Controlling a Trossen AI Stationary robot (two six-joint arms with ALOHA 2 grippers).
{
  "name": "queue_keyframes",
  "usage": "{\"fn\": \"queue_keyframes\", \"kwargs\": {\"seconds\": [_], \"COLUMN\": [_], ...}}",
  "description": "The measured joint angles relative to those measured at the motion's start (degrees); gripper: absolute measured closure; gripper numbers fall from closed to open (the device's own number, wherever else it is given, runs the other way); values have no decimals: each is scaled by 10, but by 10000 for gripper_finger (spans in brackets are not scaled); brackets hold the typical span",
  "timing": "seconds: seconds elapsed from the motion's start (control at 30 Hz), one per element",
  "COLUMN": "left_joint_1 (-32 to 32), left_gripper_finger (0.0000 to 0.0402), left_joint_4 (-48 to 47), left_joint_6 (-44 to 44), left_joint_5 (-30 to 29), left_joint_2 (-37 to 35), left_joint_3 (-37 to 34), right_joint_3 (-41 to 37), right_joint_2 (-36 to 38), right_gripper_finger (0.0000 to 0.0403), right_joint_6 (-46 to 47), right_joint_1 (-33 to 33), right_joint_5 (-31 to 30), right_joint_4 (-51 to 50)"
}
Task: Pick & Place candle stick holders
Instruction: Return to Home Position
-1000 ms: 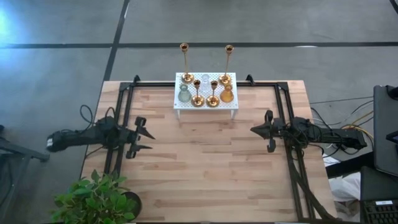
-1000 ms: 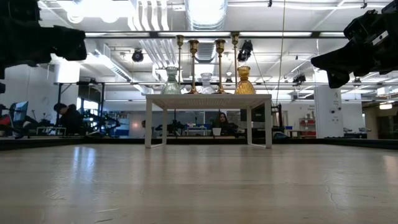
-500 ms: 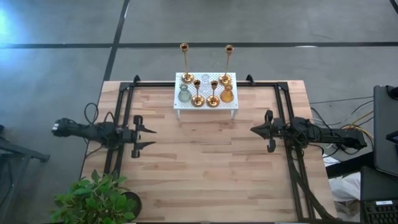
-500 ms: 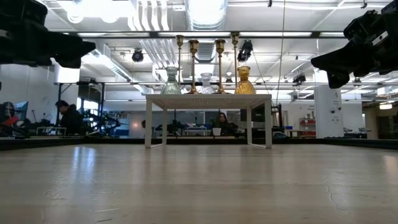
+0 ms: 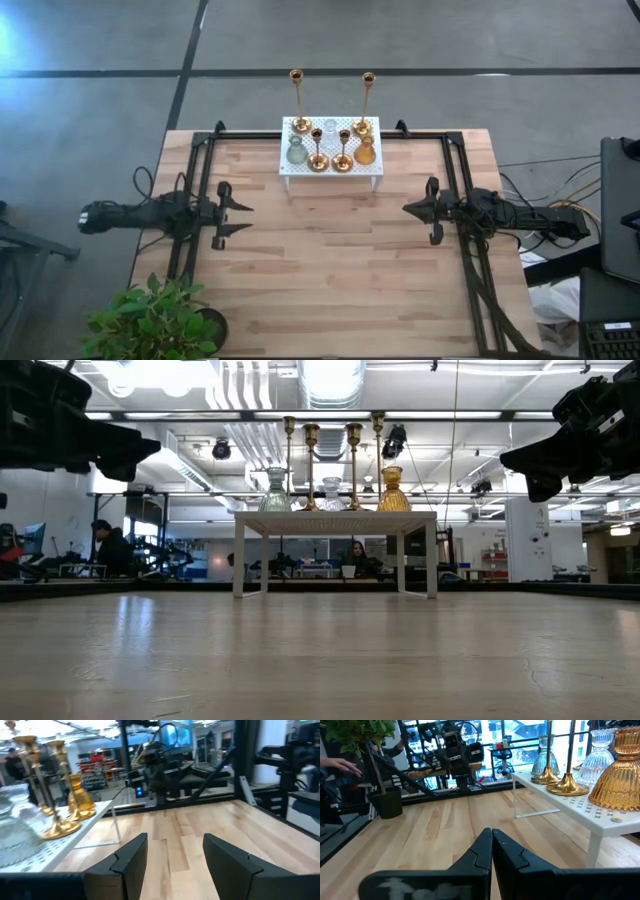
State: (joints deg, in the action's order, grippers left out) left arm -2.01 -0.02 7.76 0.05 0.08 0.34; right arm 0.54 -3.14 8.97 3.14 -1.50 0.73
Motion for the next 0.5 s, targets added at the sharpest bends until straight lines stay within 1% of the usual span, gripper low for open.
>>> {"fn": "queue_keyframes", "kwargs": {"seconds": [0.13, 0.37, 0.5], "left_joint_1": [16, 16, 16], "left_gripper_finger": [204, 204, 204], "left_joint_4": [0, 0, 0], "left_joint_6": [-7, 59, 70], "left_joint_5": [5, 5, 5], "left_joint_2": [0, 0, 0], "left_joint_3": [0, 0, 0], "right_joint_3": [0, 0, 0], "right_joint_2": [0, 0, 0], "right_gripper_finger": [394, 394, 394], "right_joint_6": [0, 0, 0], "right_joint_1": [0, 0, 0], "right_joint_5": [0, 0, 0], "right_joint_4": [0, 0, 0]}}
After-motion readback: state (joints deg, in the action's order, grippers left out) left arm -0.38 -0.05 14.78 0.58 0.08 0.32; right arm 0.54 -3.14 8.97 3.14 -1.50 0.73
